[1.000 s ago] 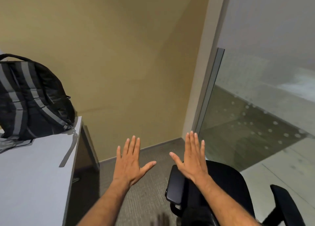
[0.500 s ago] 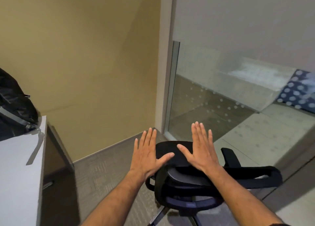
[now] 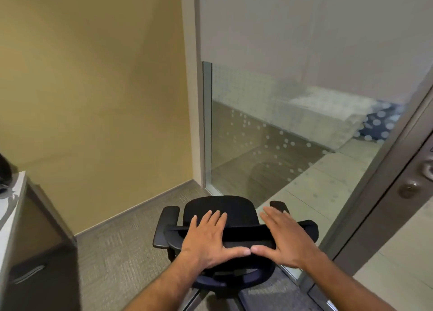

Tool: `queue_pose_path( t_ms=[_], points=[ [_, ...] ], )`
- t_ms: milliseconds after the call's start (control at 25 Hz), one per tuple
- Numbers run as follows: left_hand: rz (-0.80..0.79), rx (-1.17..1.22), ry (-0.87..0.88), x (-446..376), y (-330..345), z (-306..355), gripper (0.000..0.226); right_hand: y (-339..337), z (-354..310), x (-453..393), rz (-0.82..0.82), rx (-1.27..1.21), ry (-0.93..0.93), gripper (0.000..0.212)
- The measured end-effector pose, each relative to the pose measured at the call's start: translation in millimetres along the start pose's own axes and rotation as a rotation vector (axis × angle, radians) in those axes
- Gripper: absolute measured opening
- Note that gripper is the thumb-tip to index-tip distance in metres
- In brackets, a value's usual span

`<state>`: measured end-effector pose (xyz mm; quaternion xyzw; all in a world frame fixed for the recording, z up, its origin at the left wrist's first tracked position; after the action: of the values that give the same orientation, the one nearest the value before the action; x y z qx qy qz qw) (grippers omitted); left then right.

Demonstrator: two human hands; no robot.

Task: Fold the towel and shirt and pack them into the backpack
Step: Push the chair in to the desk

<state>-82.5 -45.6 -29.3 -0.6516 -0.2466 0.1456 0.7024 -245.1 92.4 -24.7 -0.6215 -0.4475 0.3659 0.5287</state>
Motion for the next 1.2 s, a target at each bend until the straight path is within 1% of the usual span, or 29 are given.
queue_pose_path(
  t_ms=[40, 80, 160, 200, 360, 560, 760, 1000, 1200],
  points=[
    [-0.01, -0.026, -0.002, 0, 0, 2, 0.131, 0, 0, 3, -0.018, 0.012, -0.015, 0.115],
    [-0.002, -0.055, -0.008, 1, 0, 5, 0.13, -2, 0, 5, -0.014, 0.017, -0.029, 0.11],
    [0.044, -0.087, -0.02, 2, 0, 7, 0.126, -7, -1, 5, 0.038, 0.033, -0.057, 0.094],
    [0.061, -0.085, -0.029, 2, 0, 8, 0.125, -9, 0, 5, 0.055, 0.032, -0.077, 0.092],
    [0.038, -0.054, -0.06, 1, 0, 12, 0.125, -7, 9, -1, 0.095, 0.025, -0.136, 0.094],
    [-0.021, -0.024, -0.11, -2, 0, 16, 0.123, -10, 16, -9, 0.073, 0.025, -0.206, 0.098],
    [-0.003, -0.027, -0.139, -7, 2, 25, 0.12, -7, 31, -18, 0.015, 0.016, -0.229, 0.114],
    [-0.016, 0.018, -0.244, -18, 5, 39, 0.119, -13, 51, -35, -0.051, 0.01, -0.288, 0.111],
    [-0.042, 0.043, -0.307, -34, 3, 27, 0.116, -13, 52, -64, -0.044, 0.014, -0.336, 0.111]
  ],
)
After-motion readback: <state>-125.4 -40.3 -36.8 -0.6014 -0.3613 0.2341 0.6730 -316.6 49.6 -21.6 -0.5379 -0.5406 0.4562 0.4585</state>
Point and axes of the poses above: each hand's wrist, its own x-axis away from the middle knuckle, its own y-axis out of the palm, z = x × y, the point moved 4 cm from there along -x, towards the middle knuckle, and after that the axes turned 7 degrees about -x, right-handed, at the moved point
